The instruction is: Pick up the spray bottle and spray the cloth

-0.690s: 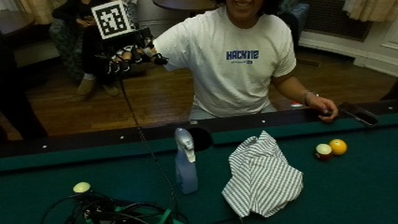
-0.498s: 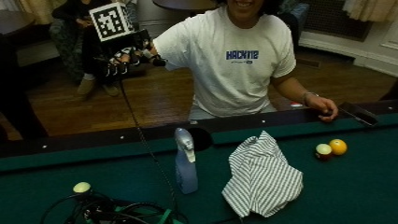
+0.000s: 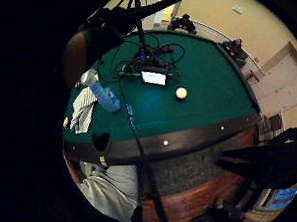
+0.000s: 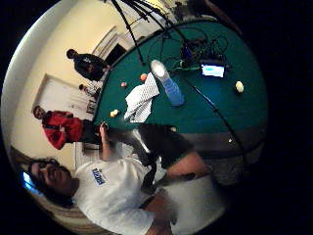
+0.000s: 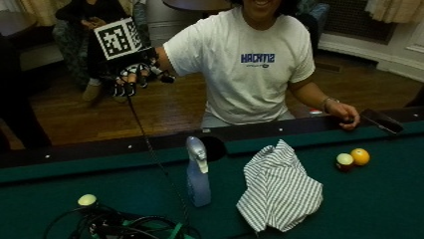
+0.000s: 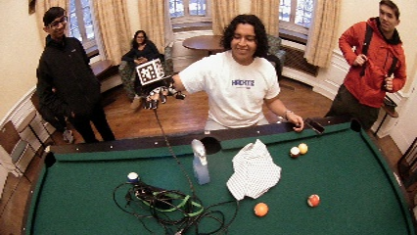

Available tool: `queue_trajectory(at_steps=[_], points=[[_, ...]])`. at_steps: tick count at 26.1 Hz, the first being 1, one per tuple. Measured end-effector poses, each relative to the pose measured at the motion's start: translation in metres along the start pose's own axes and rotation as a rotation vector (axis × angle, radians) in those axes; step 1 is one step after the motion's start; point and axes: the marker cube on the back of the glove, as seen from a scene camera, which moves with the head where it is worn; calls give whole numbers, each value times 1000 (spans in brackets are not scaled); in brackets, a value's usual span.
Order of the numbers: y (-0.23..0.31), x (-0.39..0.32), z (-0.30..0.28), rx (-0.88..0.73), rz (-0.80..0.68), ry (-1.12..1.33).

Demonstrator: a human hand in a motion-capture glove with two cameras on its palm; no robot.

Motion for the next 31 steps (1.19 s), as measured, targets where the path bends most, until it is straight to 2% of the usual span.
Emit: queue_trajectory(at_steps=[5, 26, 31], points=[[-3, 5, 17, -18, 40, 2], [22, 32, 117, -118, 49, 14], [31, 39, 133, -111, 70, -93]])
